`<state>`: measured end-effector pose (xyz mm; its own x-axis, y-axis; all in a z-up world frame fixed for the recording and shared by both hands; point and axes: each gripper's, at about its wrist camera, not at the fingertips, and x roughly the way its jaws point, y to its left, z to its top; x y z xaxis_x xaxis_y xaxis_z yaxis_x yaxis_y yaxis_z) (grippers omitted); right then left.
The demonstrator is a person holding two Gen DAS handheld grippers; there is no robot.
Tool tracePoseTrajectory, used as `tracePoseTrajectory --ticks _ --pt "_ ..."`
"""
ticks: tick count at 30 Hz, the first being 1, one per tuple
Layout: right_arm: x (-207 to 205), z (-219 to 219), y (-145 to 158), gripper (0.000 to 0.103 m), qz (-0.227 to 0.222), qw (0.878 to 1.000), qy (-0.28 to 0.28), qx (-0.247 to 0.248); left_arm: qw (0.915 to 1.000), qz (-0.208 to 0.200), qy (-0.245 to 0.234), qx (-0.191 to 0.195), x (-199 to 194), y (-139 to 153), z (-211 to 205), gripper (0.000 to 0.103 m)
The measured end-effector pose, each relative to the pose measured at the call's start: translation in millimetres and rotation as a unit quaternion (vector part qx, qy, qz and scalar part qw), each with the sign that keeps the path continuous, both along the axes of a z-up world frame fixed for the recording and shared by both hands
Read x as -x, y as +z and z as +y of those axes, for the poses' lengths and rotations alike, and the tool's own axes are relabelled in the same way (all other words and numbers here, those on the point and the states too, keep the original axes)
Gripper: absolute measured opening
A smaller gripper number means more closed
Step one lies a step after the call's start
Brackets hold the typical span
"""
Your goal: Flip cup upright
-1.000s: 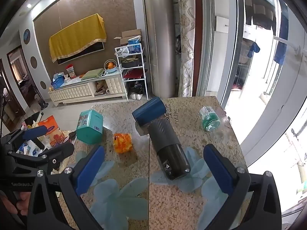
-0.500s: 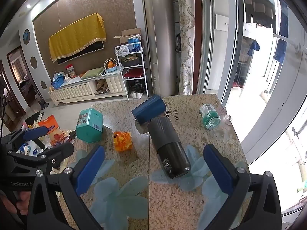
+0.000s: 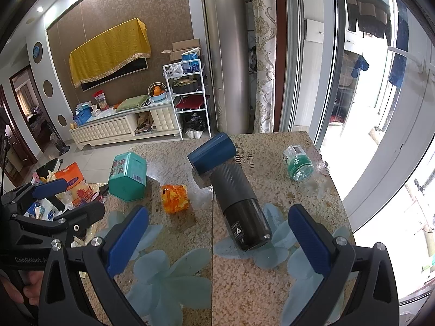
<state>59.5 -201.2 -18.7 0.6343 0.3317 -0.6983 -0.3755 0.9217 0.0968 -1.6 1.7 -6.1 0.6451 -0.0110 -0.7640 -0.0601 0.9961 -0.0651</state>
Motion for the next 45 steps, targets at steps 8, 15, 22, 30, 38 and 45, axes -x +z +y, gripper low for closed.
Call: tracePoseTrajectory --ticks 8,15,22,30,38,45 --pt "1.1 0.7 1.4 0.103 0.000 1.000 0.000 0.000 1.0000 0.000 0.000 0.000 0.0 0.7 0.4 0.103" --pt "2.3 0.4 1.3 0.103 0.000 1.000 -0.001 -0.001 1.0000 0.000 0.000 0.000 0.8 1.0 1.4 0.103" --pt "5.8 0.1 3.2 0.103 0.000 1.000 -0.004 -0.003 1.0000 -0.001 -0.001 -0.001 3.7 2.9 1.8 0.103" --pt "7.7 -2.0 2.0 0.103 0.002 1.000 -0.005 -0.007 0.9999 0.004 -0.013 -0.006 8.7 7.2 -4.7 0.103" --pt "11.0 -4.9 -5.0 0.103 0.025 0.999 -0.007 -0.019 0.9992 0.026 -0.027 -0.012 1.8 4.5 0.6 0.103" --pt "9.5 -5.3 -11.2 0.103 0.050 0.998 -0.004 -0.024 0.9963 0.050 -0.068 -0.016 -13.9 1.3 5.4 0.103"
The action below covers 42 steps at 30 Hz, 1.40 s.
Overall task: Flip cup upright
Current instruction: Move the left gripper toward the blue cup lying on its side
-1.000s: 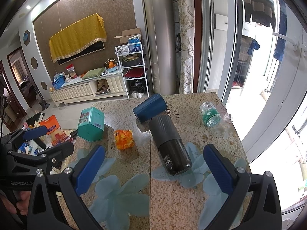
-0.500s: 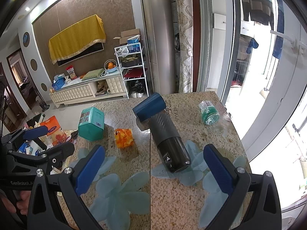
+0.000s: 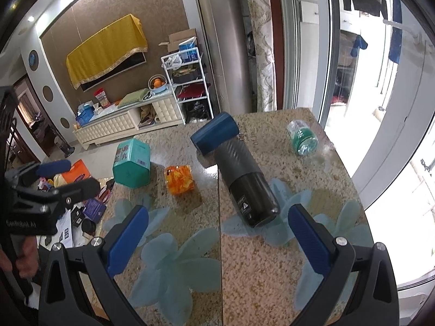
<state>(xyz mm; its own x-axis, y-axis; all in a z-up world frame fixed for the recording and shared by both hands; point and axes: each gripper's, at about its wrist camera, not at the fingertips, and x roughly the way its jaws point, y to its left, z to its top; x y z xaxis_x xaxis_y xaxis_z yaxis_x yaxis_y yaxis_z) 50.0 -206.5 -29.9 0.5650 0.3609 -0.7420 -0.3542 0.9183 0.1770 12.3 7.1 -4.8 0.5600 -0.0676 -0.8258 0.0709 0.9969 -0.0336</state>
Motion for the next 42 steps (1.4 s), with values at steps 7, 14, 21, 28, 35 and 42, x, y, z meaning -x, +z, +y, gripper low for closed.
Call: tracePoseTrajectory --ticks 7,14,21,28,35,42 --pt "-17.5 -3.2 -3.6 0.103 0.008 1.000 0.023 0.009 0.9990 0.031 -0.017 -0.028 -41.6 -5.4 6.1 0.103" --pt "-46.5 -10.2 -22.8 0.103 0.047 0.998 0.042 0.019 0.9961 0.062 -0.041 -0.048 -95.0 -18.0 8.7 0.103" --pt "-68.7 -26.1 -41.5 0.103 0.080 0.995 0.045 0.027 0.9910 0.080 -0.071 -0.080 -152.2 -34.7 -0.2 0.103" --pt "-81.8 -38.0 -57.9 0.103 0.115 0.992 0.048 0.028 0.9860 0.109 -0.098 -0.081 -206.8 -63.2 -6.4 0.103" --pt "-94.4 -45.7 -74.7 0.103 0.148 0.987 0.050 0.021 0.9760 0.139 -0.138 -0.095 -256.9 -94.2 -11.7 0.103" --pt "-101.7 -56.3 -85.4 0.103 0.168 0.985 0.040 0.013 0.9604 0.204 -0.172 -0.080 -306.6 -141.8 -23.0 0.103"
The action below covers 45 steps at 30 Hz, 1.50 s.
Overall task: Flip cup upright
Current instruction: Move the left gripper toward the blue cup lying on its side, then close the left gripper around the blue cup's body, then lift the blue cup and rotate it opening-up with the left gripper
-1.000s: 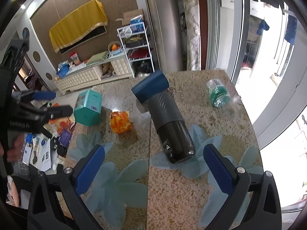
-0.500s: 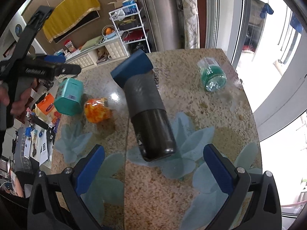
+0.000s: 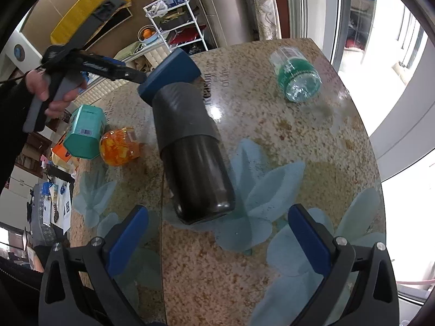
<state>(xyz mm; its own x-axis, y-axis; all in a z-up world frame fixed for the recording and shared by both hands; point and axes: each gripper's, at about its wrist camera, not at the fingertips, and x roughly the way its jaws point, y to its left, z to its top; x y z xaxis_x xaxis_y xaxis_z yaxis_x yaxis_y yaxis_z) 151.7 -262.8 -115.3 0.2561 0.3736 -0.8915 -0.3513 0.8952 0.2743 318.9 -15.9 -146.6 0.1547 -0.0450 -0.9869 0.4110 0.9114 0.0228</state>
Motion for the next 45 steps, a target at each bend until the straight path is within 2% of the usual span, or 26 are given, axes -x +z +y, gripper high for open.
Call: tracePoseTrajectory --ticks 5,10,19,23,24,25,27,28,32,36,41,45 --pt "-3.7 -12.6 -10.9 0.103 0.014 1.000 -0.013 0.000 0.9994 0.030 -0.015 0.007 -19.3 -24.0 -12.9 0.103" --pt "-8.2 -24.7 -17.9 0.103 0.025 0.999 -0.026 -0.003 0.9984 0.047 -0.032 -0.009 -29.4 -45.0 -25.3 0.103" --pt "-9.0 -29.9 -25.2 0.103 0.038 0.999 -0.022 -0.028 0.9975 0.066 -0.023 -0.010 -44.4 -66.1 -25.1 0.103" --pt "-7.8 -28.6 -28.2 0.103 0.044 0.998 -0.019 -0.032 0.9975 0.068 -0.018 0.003 -50.6 -69.9 -23.6 0.103" --pt "-7.4 -28.9 -28.8 0.103 0.045 0.998 -0.020 -0.033 0.9972 0.072 -0.017 0.009 -51.6 -71.1 -23.7 0.100" --pt "-7.4 -28.8 -29.5 0.103 0.047 0.998 -0.021 -0.034 0.9969 0.076 -0.016 0.013 -53.8 -72.6 -23.0 0.092" --pt "-8.2 -27.1 -31.1 0.103 0.049 0.998 -0.024 -0.034 0.9965 0.082 -0.016 0.004 -59.7 -79.5 -21.2 0.084" --pt "-8.5 -24.2 -32.0 0.103 0.050 0.998 -0.025 -0.034 0.9962 0.085 -0.019 -0.002 -60.9 -83.2 -20.8 0.083" --pt "-8.1 -26.9 -31.6 0.103 0.052 0.998 -0.030 -0.034 0.9964 0.081 -0.022 -0.008 -63.8 -85.6 -18.2 0.083" --pt "-9.0 -30.9 -33.7 0.103 0.056 0.997 -0.036 -0.030 0.9974 0.064 -0.030 -0.015 -64.4 -80.8 -21.6 0.073" --pt "-7.8 -31.6 -33.4 0.103 0.057 0.997 -0.034 -0.031 0.9974 0.062 -0.030 -0.019 -59.9 -80.1 -21.8 0.073" --pt "-7.4 -31.0 -32.9 0.103 0.057 0.997 -0.034 -0.031 0.9984 0.033 -0.012 -0.045 -45.5 -71.9 -23.7 0.073"
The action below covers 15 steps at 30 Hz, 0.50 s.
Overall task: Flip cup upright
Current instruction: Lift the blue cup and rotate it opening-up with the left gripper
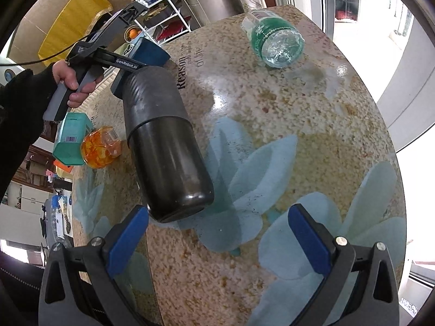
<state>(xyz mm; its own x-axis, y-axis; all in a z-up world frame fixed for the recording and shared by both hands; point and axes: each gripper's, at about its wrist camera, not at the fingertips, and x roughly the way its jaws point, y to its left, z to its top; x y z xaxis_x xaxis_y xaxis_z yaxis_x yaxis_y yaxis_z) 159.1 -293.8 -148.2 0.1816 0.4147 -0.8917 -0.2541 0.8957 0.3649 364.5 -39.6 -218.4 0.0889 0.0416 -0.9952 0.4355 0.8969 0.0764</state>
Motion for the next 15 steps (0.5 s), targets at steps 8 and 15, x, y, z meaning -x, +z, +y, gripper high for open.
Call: tracePoseTrajectory --ticks 8,15 --pt "2.9 8.2 9.1 0.103 -0.011 1.000 0.004 -0.003 0.9978 -0.012 0.056 0.035 14.5 48.0 16.9 0.073" --pt "15.3 26.4 32.8 0.103 -0.040 0.999 0.016 -0.011 0.9941 -0.043 0.079 0.060 45.6 116.4 27.5 0.073"
